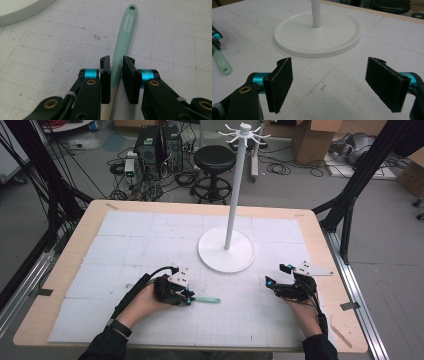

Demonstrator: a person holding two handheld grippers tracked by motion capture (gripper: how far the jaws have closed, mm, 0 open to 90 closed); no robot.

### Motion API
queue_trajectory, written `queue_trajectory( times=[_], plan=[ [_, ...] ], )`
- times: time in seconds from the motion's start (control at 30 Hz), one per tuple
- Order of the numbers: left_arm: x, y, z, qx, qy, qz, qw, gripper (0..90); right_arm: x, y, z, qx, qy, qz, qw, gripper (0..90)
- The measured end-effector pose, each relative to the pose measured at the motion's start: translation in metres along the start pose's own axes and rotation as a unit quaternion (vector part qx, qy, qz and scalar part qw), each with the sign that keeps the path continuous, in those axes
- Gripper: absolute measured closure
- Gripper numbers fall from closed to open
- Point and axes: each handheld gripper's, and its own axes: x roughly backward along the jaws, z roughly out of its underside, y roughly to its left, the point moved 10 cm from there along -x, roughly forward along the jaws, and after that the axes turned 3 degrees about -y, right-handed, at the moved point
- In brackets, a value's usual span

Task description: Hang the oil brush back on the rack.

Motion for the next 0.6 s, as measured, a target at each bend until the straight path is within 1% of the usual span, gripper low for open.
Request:
queue_trajectory(
  times=[0.07,0.17,0.33,0.37,0.43,0.47,0.5,0.53,0.57,0.6],
  plan=[
    [-0.0002,-0.0006,-0.0004,-0.002,-0.002,-0.001,1.0000,78.2,0.0001,0.0000,0.0001,-0.001,0.000,0.000,1.0000,21.5],
    [0.0008,-0.0020,0.0000,0.001,0.000,0.006,1.0000,79.9,0.0000,-0.0003,0.0002,0.000,0.001,-0.001,1.0000,21.6],
    [0.0016,-0.0020,0.0003,-0.001,0.003,0.003,1.0000,80.3,0.0001,0.0000,0.0002,-0.003,0.001,-0.001,1.0000,21.6],
    [0.0015,-0.0018,0.0001,-0.005,0.004,0.001,1.0000,80.2,0.0001,-0.0001,0.0003,-0.003,0.001,-0.001,1.0000,21.7],
    [0.0009,-0.0019,-0.0008,-0.008,0.014,-0.001,0.9999,79.5,-0.0003,0.0003,0.0006,-0.004,0.002,-0.002,1.0000,21.6],
    [0.0009,-0.0019,-0.0008,-0.008,0.014,-0.001,0.9999,79.3,-0.0003,0.0003,0.0006,-0.004,0.002,-0.002,1.0000,21.6],
    [0.0001,-0.0022,-0.0018,-0.010,0.026,-0.001,0.9996,79.1,-0.0009,0.0004,0.0006,-0.003,0.002,-0.002,1.0000,21.7],
    [-0.0006,-0.0020,-0.0022,-0.010,0.032,0.001,0.9994,78.9,-0.0010,0.0002,0.0003,-0.002,0.001,-0.002,1.0000,21.7],
    [-0.0006,-0.0020,-0.0022,-0.010,0.032,0.001,0.9994,78.6,-0.0010,0.0002,0.0003,-0.002,0.001,-0.002,1.0000,21.7],
    [-0.0015,-0.0017,-0.0031,-0.009,0.040,0.001,0.9992,78.6,-0.0009,0.0003,0.0002,-0.003,0.001,-0.002,1.0000,21.7]
  ],
)
